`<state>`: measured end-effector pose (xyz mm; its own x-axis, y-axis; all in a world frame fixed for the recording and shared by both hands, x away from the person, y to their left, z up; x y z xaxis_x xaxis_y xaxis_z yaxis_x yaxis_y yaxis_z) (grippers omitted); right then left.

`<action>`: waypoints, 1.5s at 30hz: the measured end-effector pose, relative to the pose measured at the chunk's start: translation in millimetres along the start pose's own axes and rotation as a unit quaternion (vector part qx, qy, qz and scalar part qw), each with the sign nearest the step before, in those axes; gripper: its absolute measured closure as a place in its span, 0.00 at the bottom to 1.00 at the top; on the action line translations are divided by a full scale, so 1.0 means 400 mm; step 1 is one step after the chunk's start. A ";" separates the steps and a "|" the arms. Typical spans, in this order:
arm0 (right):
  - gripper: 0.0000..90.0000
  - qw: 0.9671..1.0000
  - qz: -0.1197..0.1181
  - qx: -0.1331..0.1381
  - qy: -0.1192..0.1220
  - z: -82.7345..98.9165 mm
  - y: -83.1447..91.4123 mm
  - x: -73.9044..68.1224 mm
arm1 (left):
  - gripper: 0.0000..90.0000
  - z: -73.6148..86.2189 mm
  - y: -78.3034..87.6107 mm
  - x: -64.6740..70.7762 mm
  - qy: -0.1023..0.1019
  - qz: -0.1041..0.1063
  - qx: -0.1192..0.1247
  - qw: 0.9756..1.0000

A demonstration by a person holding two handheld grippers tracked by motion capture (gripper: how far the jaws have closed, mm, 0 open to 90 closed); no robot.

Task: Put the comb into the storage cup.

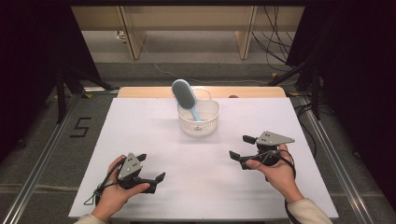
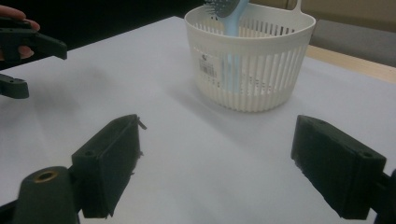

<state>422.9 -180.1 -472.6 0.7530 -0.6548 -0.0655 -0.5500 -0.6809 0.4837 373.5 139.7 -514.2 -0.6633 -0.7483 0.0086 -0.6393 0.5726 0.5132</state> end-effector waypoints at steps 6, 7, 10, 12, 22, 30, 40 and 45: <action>0.18 1.000 0.002 -0.001 -0.003 0.021 0.013 0.004 | 0.04 0.000 0.000 -0.001 0.001 -0.001 0.000 1.000; 0.18 1.000 0.003 0.000 -0.004 0.023 0.016 0.005 | 0.04 0.000 0.000 -0.001 0.001 -0.001 0.000 1.000; 0.18 1.000 0.005 0.002 -0.005 0.029 0.024 0.009 | 0.04 0.000 0.000 -0.001 0.001 -0.001 0.000 1.000; 0.18 1.000 0.006 0.001 -0.007 0.035 0.029 0.011 | 0.04 0.000 0.000 -0.002 0.001 -0.001 0.001 1.000; 0.18 1.000 0.008 0.002 -0.006 0.062 0.045 0.018 | 0.04 0.001 0.002 -0.012 0.004 -0.005 0.001 1.000; 0.18 1.000 0.008 0.000 -0.009 0.081 0.053 0.021 | 0.04 0.001 0.004 -0.015 0.007 -0.007 0.002 1.000; 0.18 1.000 0.012 0.000 -0.012 0.099 0.064 0.025 | 0.04 0.002 0.003 -0.016 0.006 -0.007 0.002 1.000; 0.18 1.000 0.014 -0.002 -0.015 0.108 0.065 0.030 | 0.04 0.003 0.003 -0.016 0.006 -0.007 0.000 1.000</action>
<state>402.0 -219.9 -498.6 0.7259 -0.6834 -0.0772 -0.5701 -0.6607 0.4883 376.6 145.4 -514.5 -0.6501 -0.7598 0.0118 -0.6483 0.5627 0.5129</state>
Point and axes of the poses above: each handheld gripper's, and its own axes: y roughly backward along the jaws, z roughly out of its underside, x roughly to its right, the point moved 8 cm from there along -y, roughly forward along the jaws, and after that the axes turned 4 degrees about -x, right-handed, at the moved point
